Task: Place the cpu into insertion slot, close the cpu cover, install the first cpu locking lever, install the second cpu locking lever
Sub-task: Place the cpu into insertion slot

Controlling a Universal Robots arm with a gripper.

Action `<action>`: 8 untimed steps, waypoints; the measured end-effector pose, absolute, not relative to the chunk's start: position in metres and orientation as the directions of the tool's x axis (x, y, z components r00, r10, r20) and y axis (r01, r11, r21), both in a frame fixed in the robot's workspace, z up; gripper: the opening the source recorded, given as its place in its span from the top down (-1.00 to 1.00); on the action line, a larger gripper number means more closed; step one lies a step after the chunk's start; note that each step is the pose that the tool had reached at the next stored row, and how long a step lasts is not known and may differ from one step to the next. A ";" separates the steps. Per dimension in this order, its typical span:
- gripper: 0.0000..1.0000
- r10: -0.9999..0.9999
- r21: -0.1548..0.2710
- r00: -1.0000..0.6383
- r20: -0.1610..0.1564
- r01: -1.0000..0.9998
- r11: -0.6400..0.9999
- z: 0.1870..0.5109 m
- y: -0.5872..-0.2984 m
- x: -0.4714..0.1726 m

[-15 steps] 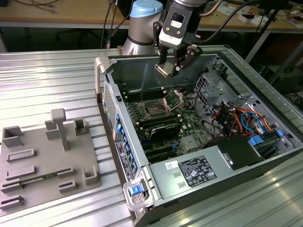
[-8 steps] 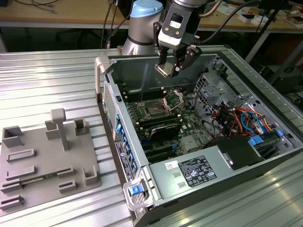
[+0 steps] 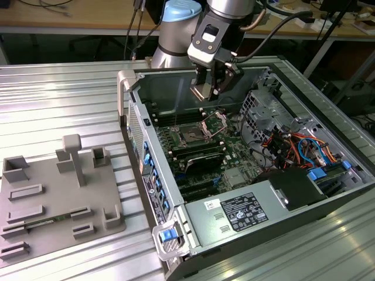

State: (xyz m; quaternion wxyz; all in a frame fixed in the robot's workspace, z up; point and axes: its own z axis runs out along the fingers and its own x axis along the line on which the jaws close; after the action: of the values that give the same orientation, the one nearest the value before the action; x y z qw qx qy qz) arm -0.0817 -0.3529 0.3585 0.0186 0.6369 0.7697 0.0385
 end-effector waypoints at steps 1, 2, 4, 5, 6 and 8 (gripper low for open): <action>-0.09 0.982 0.083 -0.188 0.021 0.979 0.186 0.358 -0.353 -0.082; -0.09 0.982 0.083 -0.188 0.021 0.979 0.186 0.358 -0.353 -0.082; -0.09 0.982 0.083 -0.188 0.021 0.979 0.186 0.358 -0.353 -0.082; -0.09 0.982 0.083 -0.188 0.021 0.979 0.186 0.358 -0.353 -0.082; -0.09 0.982 0.083 -0.188 0.021 0.979 0.186 0.358 -0.353 -0.082; -0.09 0.982 0.083 -0.188 0.021 0.979 0.186 0.358 -0.353 -0.082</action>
State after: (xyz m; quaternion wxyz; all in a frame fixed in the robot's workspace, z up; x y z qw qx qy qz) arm -0.0817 -0.3529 0.3579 0.0185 0.6369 0.7697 0.0386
